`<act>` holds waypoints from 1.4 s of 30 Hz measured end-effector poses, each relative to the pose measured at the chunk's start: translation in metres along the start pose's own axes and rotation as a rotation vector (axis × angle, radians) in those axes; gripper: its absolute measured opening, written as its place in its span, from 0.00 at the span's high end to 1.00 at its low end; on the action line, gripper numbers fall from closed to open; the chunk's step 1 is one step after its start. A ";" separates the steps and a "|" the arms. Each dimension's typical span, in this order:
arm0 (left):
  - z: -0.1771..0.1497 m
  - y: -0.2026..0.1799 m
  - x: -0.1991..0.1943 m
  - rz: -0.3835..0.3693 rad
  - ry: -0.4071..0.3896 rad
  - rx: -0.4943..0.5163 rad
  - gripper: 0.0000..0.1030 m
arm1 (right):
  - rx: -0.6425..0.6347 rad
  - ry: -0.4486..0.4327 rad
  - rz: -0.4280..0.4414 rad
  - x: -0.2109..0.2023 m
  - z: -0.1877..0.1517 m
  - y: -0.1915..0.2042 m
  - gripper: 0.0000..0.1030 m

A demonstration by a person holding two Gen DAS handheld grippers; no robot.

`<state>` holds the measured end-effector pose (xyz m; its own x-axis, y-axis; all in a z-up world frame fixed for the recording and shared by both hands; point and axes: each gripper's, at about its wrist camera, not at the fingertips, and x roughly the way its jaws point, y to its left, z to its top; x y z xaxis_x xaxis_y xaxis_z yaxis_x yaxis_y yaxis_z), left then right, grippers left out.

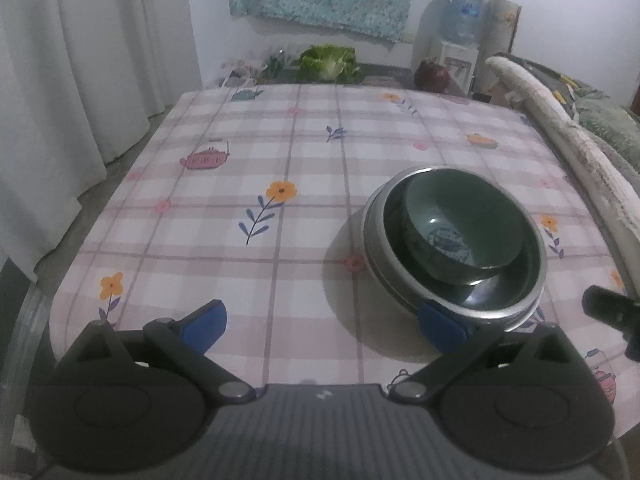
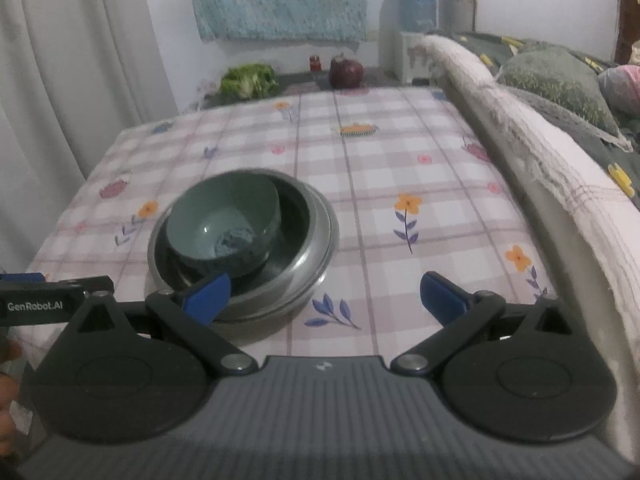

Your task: Organize plates and bowls

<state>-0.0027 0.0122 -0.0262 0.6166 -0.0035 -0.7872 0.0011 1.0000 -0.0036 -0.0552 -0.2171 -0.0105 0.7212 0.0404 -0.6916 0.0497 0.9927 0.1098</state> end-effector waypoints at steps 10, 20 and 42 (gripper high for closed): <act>-0.001 -0.005 0.006 0.015 0.049 0.009 0.00 | -0.040 0.072 -0.022 0.009 0.000 0.005 0.01; -0.002 -0.009 0.009 0.014 0.060 0.018 0.00 | -0.031 0.103 -0.008 0.013 0.000 0.003 0.01; -0.001 -0.014 0.009 0.011 0.060 0.037 0.00 | -0.036 0.129 0.008 0.021 -0.001 0.005 0.01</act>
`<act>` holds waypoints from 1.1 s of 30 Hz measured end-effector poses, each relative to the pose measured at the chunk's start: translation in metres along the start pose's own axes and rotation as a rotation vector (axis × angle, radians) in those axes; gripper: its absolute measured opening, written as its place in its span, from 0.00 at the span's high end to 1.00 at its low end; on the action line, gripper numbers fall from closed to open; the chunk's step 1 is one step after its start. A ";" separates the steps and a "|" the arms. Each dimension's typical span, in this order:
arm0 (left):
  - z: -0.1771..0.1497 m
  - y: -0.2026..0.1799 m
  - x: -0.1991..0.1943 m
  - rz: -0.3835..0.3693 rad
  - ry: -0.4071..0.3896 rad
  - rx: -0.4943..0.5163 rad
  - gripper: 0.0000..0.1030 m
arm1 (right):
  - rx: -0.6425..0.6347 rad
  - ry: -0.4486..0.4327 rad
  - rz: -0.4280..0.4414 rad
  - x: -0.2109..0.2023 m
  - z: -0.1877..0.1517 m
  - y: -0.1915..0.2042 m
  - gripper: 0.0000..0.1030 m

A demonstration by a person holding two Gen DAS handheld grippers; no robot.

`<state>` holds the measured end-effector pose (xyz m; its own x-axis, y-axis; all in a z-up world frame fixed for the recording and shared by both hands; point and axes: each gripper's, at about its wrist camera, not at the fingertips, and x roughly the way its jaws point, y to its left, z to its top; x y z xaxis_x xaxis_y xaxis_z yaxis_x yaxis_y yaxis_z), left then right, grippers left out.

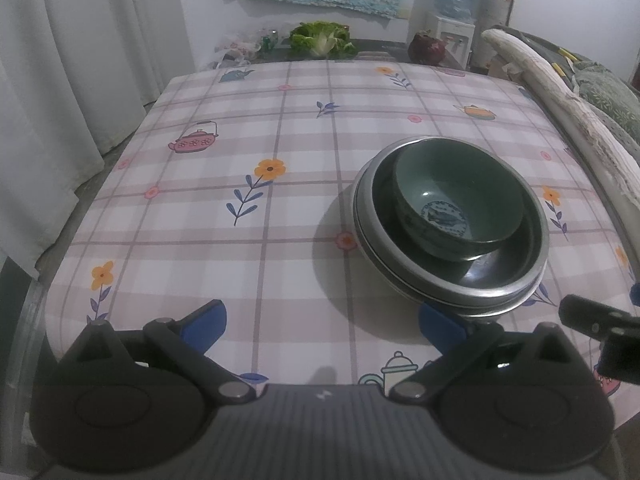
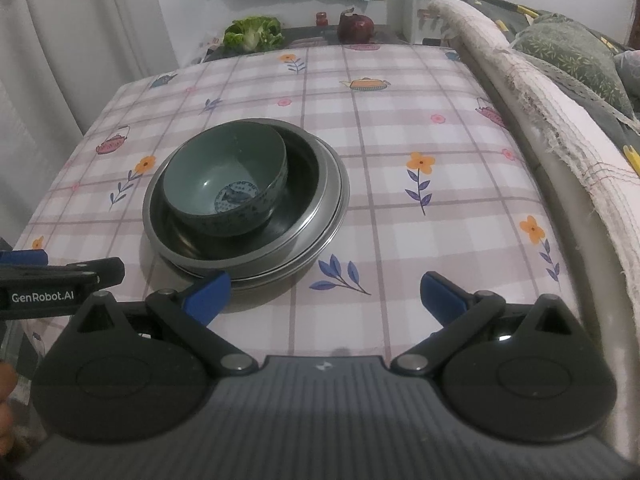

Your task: Organize plates and bowls

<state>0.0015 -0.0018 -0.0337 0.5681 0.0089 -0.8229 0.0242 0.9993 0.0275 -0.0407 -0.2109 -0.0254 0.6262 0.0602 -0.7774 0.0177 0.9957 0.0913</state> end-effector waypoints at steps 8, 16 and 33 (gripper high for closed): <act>0.001 -0.001 0.000 -0.003 0.003 0.003 0.00 | -0.002 0.009 0.008 0.002 0.000 0.001 0.01; 0.000 -0.001 0.001 -0.007 0.010 0.004 0.00 | 0.001 0.022 0.013 0.004 -0.001 0.002 0.01; -0.001 -0.001 0.003 -0.011 0.017 0.009 0.00 | 0.008 0.044 0.031 0.008 -0.002 0.001 0.01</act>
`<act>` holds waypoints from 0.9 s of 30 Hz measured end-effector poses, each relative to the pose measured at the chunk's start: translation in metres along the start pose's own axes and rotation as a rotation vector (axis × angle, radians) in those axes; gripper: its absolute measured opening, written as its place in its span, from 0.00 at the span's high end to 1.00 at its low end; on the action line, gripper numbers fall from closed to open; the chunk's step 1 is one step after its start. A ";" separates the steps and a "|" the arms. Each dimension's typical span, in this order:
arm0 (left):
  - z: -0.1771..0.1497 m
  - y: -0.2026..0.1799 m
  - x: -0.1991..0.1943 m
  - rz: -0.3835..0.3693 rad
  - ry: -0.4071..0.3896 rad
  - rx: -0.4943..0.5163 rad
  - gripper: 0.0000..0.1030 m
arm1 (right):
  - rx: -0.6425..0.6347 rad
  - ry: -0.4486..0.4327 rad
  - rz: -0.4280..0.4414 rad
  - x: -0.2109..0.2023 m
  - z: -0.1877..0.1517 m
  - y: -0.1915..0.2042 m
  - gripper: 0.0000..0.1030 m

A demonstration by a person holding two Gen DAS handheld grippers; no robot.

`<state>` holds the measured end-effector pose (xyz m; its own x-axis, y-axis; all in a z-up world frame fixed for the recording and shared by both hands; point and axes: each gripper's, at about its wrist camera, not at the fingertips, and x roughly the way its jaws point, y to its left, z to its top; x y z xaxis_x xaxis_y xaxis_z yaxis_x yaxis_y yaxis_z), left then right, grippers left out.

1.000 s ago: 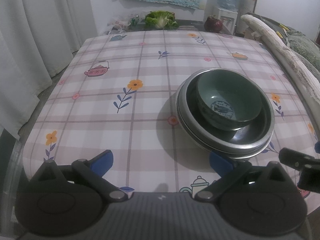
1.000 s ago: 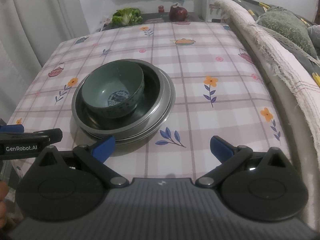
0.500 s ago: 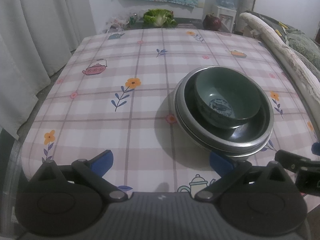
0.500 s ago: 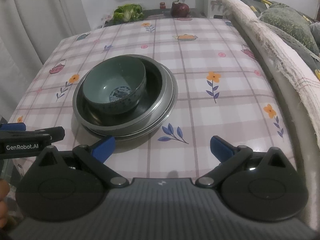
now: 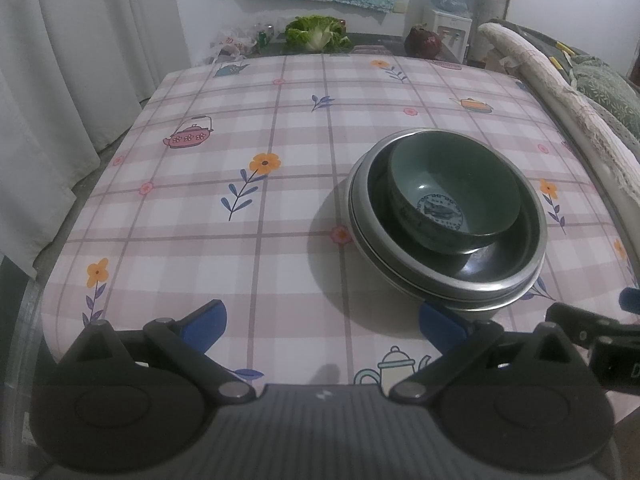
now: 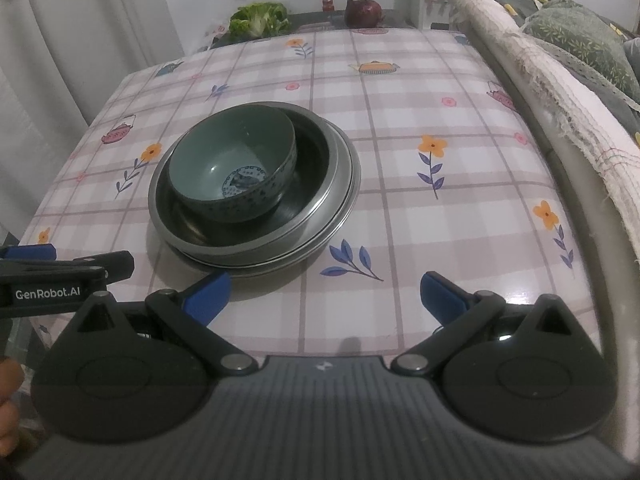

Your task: Organize plates and bowls

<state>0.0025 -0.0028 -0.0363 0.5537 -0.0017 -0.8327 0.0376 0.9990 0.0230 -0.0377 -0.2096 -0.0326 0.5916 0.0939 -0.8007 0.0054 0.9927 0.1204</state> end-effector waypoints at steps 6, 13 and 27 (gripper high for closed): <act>0.000 0.000 0.000 0.000 0.002 0.001 0.00 | -0.001 0.004 0.004 0.001 -0.001 0.000 0.01; -0.001 0.000 0.000 0.000 0.005 0.002 0.00 | 0.001 0.008 0.004 0.002 -0.001 0.000 0.01; -0.001 -0.001 0.001 0.000 0.005 0.002 0.00 | 0.002 0.008 0.005 0.002 -0.001 0.000 0.01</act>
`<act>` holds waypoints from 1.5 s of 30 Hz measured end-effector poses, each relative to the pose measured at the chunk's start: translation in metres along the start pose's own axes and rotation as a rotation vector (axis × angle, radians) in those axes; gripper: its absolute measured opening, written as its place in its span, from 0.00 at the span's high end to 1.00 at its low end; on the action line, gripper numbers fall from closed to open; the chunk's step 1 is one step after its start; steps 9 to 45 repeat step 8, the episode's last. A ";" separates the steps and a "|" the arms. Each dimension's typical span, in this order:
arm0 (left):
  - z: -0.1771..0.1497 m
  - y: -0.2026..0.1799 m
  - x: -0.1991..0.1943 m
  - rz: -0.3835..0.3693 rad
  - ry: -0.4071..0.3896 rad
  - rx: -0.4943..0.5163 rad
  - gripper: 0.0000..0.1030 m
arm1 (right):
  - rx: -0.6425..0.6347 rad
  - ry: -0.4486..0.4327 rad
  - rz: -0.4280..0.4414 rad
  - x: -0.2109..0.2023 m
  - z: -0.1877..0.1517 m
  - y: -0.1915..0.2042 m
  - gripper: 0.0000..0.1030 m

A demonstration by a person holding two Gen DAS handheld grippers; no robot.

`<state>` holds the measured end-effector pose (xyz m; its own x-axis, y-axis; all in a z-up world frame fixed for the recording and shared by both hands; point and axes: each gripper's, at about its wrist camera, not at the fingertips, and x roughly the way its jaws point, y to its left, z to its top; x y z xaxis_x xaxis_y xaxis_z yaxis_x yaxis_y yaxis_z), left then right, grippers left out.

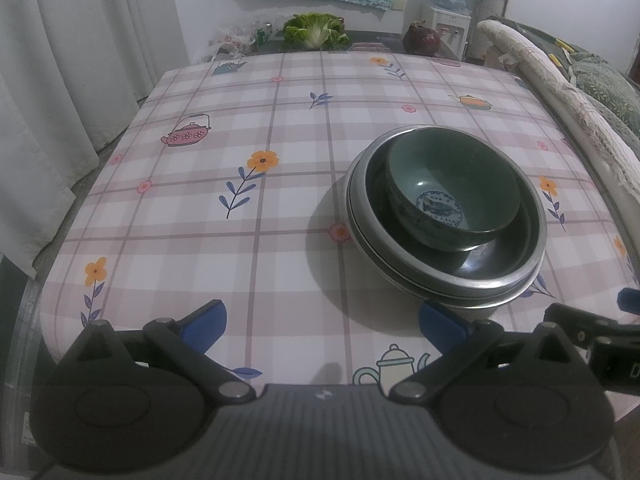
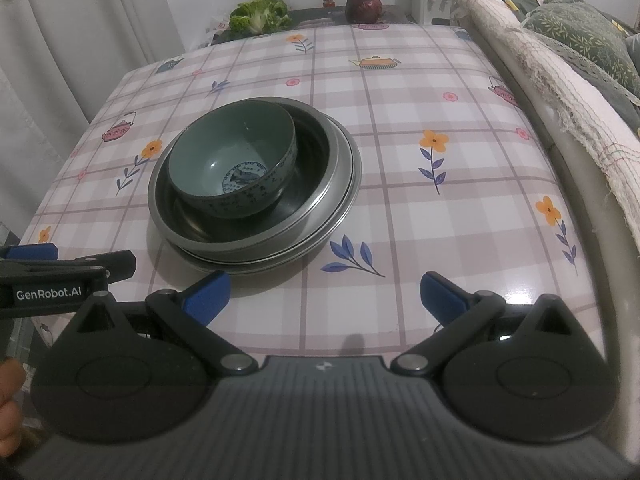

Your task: Organize plates and bowls

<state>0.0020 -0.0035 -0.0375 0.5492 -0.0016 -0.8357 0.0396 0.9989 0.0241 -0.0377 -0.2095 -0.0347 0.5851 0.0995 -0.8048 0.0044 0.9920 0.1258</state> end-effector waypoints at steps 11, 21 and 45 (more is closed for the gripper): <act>0.000 0.000 0.000 0.000 0.000 0.000 0.00 | 0.000 0.001 0.000 0.000 -0.001 0.000 0.01; 0.000 0.000 0.000 0.000 0.000 0.000 0.00 | 0.000 0.001 0.000 0.000 -0.001 0.000 0.01; 0.000 0.000 0.000 0.000 0.000 0.000 0.00 | 0.000 0.001 0.000 0.000 -0.001 0.000 0.01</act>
